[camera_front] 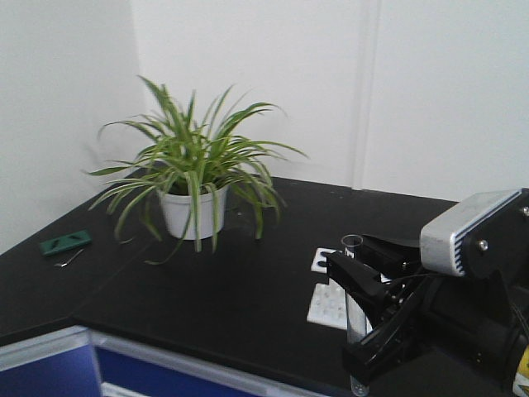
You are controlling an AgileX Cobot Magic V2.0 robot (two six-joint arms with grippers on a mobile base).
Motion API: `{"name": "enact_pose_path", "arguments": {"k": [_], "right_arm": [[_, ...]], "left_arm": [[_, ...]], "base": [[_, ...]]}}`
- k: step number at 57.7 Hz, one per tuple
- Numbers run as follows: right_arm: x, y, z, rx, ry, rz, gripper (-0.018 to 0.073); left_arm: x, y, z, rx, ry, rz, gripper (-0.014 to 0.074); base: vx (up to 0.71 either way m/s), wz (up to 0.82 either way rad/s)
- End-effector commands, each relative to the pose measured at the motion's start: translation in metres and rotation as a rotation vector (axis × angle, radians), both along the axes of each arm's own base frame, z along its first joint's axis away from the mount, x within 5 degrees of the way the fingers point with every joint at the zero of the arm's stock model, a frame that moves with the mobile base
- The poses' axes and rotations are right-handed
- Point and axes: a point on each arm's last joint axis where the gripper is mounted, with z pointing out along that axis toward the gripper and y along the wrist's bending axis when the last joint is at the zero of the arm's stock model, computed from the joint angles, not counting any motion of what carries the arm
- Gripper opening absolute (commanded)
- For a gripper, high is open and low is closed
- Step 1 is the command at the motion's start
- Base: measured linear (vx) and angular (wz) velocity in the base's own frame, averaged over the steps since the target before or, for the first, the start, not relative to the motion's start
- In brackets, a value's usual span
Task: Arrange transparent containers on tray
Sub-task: 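Drive the base to the counter with the yellow tray, holding both tubes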
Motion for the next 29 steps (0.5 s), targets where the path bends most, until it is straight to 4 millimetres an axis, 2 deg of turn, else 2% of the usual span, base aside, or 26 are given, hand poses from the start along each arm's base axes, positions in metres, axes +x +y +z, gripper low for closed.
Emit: {"name": "enact_pose_path", "arguments": {"k": [1, 29], "right_arm": [[-0.0055, 0.0004, 0.0202, 0.064, -0.086, 0.038, -0.0013], [-0.0055, 0.0004, 0.0202, 0.064, -0.086, 0.038, -0.0011]], "left_arm": [[-0.0007, -0.004, 0.0122, -0.014, -0.066, -0.043, -0.0003], [-0.0007, -0.004, 0.0122, -0.014, -0.066, -0.043, -0.0003]], "base": [[-0.25, 0.33], [-0.27, 0.34]]}}
